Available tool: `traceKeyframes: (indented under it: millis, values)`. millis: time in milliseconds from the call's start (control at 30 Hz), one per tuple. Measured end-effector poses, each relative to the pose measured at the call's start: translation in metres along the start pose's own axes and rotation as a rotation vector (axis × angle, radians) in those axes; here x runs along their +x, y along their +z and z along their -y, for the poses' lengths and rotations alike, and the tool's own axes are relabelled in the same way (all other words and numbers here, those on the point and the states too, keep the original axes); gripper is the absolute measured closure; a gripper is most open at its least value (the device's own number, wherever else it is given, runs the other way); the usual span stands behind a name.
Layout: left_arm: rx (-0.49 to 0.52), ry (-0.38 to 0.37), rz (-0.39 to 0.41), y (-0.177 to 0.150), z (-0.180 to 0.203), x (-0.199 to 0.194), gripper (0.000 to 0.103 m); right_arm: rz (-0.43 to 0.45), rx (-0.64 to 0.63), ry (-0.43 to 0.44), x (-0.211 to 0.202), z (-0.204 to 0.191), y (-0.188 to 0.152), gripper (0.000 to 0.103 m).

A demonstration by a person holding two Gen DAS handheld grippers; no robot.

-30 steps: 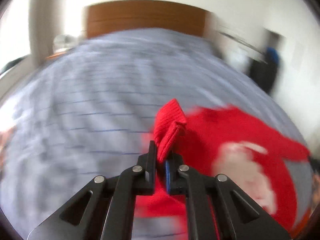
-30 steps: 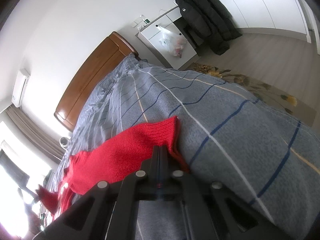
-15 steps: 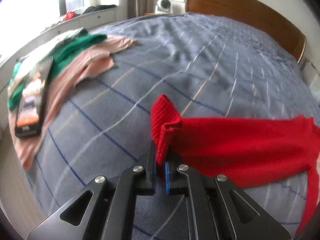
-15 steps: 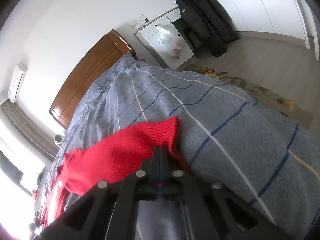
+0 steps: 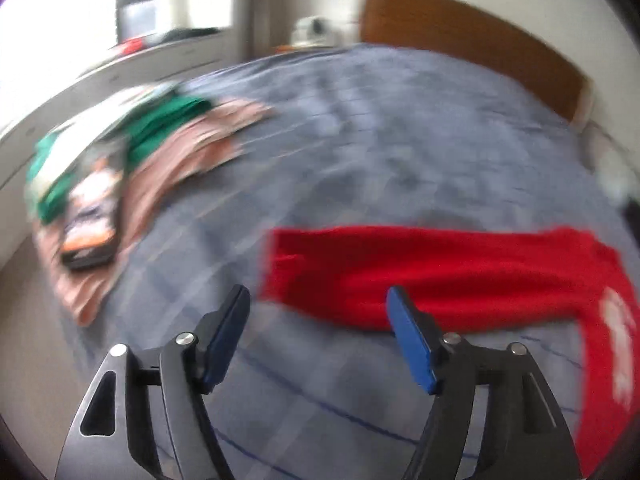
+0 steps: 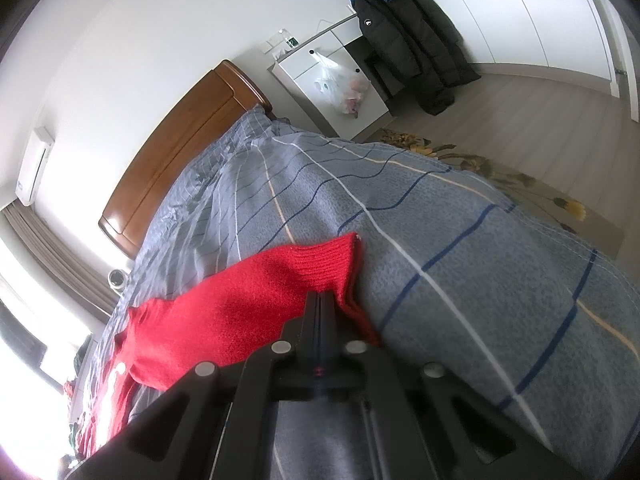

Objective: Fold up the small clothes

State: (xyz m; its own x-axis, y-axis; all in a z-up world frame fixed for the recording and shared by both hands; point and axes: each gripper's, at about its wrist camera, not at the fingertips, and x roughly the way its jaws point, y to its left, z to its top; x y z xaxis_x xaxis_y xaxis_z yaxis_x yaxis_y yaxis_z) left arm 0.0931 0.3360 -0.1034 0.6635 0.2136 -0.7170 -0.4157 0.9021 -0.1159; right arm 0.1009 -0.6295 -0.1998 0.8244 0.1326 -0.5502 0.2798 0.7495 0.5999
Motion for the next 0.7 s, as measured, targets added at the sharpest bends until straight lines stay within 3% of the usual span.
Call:
traceKeyframes:
  millis: [100, 167, 233, 300, 433, 567, 633, 700]
  values:
    - [0.136, -0.198, -0.015, 0.000, 0.049, -0.012, 0.013, 0.001, -0.001, -0.002, 0.000, 0.000, 0.000, 0.103]
    - [0.276, -0.327, -0.063, -0.010, 0.090, -0.012, 0.011, 0.001, -0.001, -0.001, 0.000, 0.000, 0.000, 0.103]
    - [0.393, -0.384, -0.109, -0.026, 0.123, -0.003, 0.011, 0.000, 0.000, 0.000, 0.000, 0.000, 0.000, 0.103]
    - [0.476, -0.385, -0.122, -0.044, 0.140, 0.013, 0.011, 0.000, 0.000, -0.001, 0.000, 0.000, 0.000, 0.103]
    - [0.514, -0.361, -0.125, -0.069, 0.131, 0.046, 0.011, 0.000, -0.002, -0.003, 0.000, 0.000, 0.000, 0.103]
    - [0.524, -0.342, -0.071, -0.075, 0.129, 0.015, 0.012, 0.001, -0.002, -0.006, 0.000, 0.000, 0.000, 0.103]
    - [0.511, -0.381, -0.041, -0.063, 0.127, 0.003, 0.012, 0.002, -0.002, -0.005, 0.000, 0.000, 0.000, 0.103]
    - [0.490, -0.361, 0.003, -0.046, 0.131, -0.006, 0.011, 0.004, 0.000, -0.001, 0.000, 0.000, 0.000, 0.103]
